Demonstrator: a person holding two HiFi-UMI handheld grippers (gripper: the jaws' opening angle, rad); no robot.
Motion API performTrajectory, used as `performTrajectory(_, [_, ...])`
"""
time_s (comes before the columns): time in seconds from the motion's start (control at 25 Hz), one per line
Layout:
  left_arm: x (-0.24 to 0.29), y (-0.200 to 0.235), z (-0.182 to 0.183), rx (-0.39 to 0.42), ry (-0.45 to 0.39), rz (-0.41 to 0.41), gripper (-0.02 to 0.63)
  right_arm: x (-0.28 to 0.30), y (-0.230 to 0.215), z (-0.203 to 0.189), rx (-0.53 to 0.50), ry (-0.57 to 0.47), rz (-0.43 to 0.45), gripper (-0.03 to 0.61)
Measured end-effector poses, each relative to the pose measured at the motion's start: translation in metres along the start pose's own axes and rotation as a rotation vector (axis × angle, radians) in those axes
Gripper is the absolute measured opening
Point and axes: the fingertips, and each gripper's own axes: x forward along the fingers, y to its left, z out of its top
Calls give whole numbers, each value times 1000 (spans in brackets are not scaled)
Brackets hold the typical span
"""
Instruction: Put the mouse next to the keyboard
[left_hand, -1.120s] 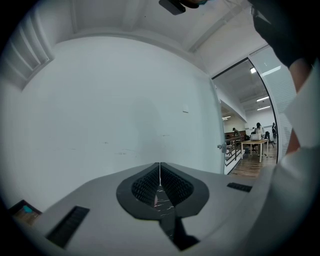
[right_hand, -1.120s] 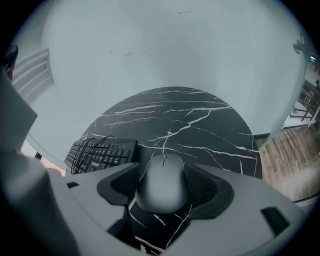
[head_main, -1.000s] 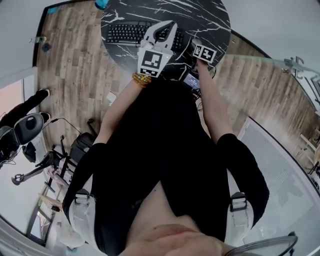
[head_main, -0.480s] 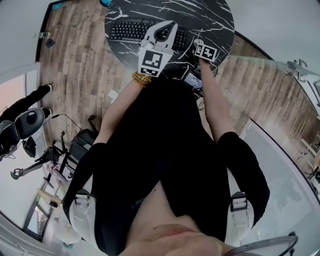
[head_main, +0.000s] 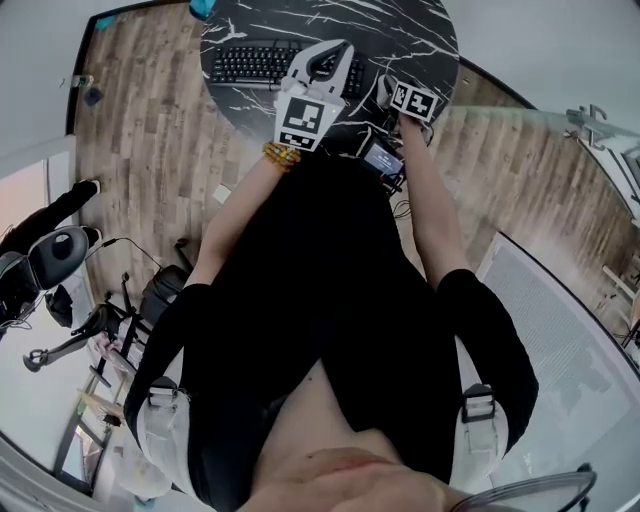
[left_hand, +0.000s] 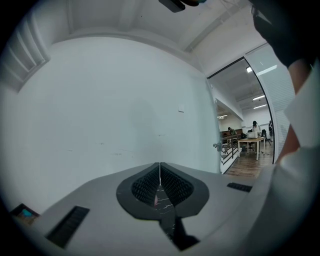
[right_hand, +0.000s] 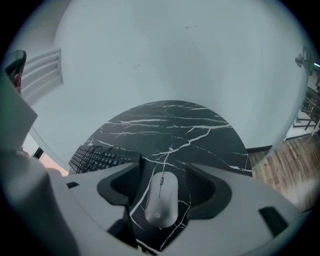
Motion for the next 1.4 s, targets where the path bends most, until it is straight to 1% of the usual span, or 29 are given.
performTrajectory(0.44, [7, -15, 11, 10, -30, -46, 17, -57, 6, 48, 5, -179, 8, 285])
performTrajectory(0.64, [13, -14, 19, 14, -48, -44, 17, -79, 21, 73, -38, -255, 21, 285])
performTrajectory(0.84, [14, -19, 30, 24, -69, -53, 17, -100, 38, 94, -59, -328, 63, 285])
performTrajectory(1.04, [17, -22, 42, 12, -91, -66, 17, -126, 51, 119, -128, -401, 49, 285])
performTrajectory(1.16, [19, -22, 50, 21, -107, -69, 17, -137, 58, 129, -145, -437, 53, 285])
performTrajectory(1.24, [21, -20, 54, 18, -115, -63, 17, -146, 62, 138, -162, -466, 48, 285])
performTrajectory(1.4, [21, -13, 54, -5, -118, -36, 17, -161, 70, 150, -243, -515, 10, 285])
